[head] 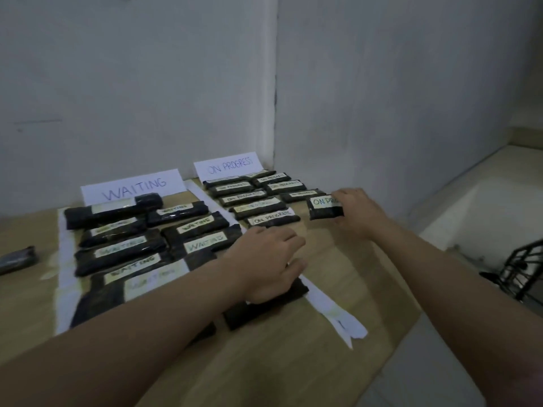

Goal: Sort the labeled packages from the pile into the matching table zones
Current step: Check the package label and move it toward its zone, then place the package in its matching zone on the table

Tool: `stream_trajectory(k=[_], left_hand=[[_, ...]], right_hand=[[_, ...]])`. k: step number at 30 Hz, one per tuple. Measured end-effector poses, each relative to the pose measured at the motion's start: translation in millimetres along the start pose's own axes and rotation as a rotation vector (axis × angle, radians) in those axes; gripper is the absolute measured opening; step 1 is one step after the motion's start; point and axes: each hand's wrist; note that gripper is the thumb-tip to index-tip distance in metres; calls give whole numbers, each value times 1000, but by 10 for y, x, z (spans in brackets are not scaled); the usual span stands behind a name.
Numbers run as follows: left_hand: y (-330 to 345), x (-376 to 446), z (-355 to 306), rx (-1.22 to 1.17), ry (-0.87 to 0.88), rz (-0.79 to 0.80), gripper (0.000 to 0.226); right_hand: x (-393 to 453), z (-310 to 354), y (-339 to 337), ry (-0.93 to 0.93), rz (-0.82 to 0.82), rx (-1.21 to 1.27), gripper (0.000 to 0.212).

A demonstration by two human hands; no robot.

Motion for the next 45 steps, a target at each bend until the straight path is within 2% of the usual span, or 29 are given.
stream_trajectory(k=[3, 8, 9, 11, 13, 14, 19, 21, 31, 38, 45], left_hand=[[96, 126, 56, -6, -1, -11, 58], [198, 173, 163, -22, -5, 11, 53], [204, 175, 179, -29, -14, 22, 50], [203, 171, 198, -48, -30, 34, 46], [163, 140, 203, -50, -42, 31, 47], [134, 114, 208, -45, -43, 26, 47], [-101, -201, 297, 2, -95, 8, 46], [-235, -435, 351, 18, -142, -3, 45], [-1205, -2184, 552, 29, -381, -76, 38], [-1651, -3364, 686, 33, -494, -97, 29], [-1530, -4157, 759, -44, -606, 17, 33]], right_hand=[[235, -37, 140, -11, 85, 9, 50], [565, -116, 386, 16, 211, 43, 36], [607, -135, 413, 19, 234, 42, 38], [630, -159, 446, 21, 260, 51, 55], [535, -59, 354, 4, 214, 78, 75], [469, 5, 294, -39, 179, 102, 77], [7, 456, 50, -256, -135, 265, 47], [-194, 694, -26, -334, -214, 316, 40], [-1242, 2389, -534, -673, -298, 561, 31], [-1866, 3380, -600, -839, -140, 668, 27], [-2481, 3944, -516, -1076, 114, 665, 36]])
Point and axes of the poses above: each hand's wrist, its own x-axis towards the middle knuckle, its own y-axis out of the palm, z = x × y, and after that the axes turned 9 degrees about -z, right-handed
